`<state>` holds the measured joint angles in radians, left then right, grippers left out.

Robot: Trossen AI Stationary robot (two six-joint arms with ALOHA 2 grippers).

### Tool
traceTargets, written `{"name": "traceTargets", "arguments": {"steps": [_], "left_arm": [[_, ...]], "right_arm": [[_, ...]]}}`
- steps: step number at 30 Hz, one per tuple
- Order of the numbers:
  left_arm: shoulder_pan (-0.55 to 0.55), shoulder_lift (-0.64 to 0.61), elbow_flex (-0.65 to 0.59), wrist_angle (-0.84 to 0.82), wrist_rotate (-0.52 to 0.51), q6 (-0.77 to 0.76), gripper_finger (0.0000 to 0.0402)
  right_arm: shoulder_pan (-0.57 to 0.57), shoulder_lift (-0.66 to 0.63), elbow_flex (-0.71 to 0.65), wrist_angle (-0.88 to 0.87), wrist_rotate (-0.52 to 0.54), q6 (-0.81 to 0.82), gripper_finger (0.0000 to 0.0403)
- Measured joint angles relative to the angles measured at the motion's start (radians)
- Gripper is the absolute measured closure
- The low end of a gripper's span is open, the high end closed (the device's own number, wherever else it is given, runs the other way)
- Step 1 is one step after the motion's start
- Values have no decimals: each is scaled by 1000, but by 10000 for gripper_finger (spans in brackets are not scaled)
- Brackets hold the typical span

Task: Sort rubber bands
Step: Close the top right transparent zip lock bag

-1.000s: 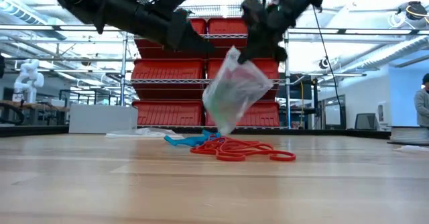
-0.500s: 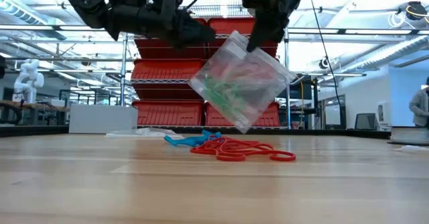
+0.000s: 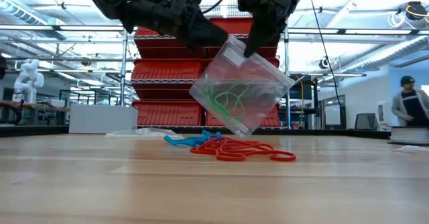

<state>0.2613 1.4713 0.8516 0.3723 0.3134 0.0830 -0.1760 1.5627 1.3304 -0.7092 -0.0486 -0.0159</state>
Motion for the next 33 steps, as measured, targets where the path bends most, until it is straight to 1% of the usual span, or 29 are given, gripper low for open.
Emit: {"name": "traceTargets", "arguments": {"steps": [8, 23, 26, 33], "left_arm": [[0, 48, 35, 3, 0, 0, 283], [-34, 48, 37, 11, 0, 9, 286], [-34, 48, 37, 11, 0, 11, 303], [-34, 52, 37, 22, -4, 11, 372]], "right_arm": [[1, 0, 0, -6, -2, -3, 401], [14, 0, 0, -6, -5, -13, 401], [15, 0, 0, -7, -6, -12, 401], [14, 0, 0, -6, -6, -26, 401]]}}
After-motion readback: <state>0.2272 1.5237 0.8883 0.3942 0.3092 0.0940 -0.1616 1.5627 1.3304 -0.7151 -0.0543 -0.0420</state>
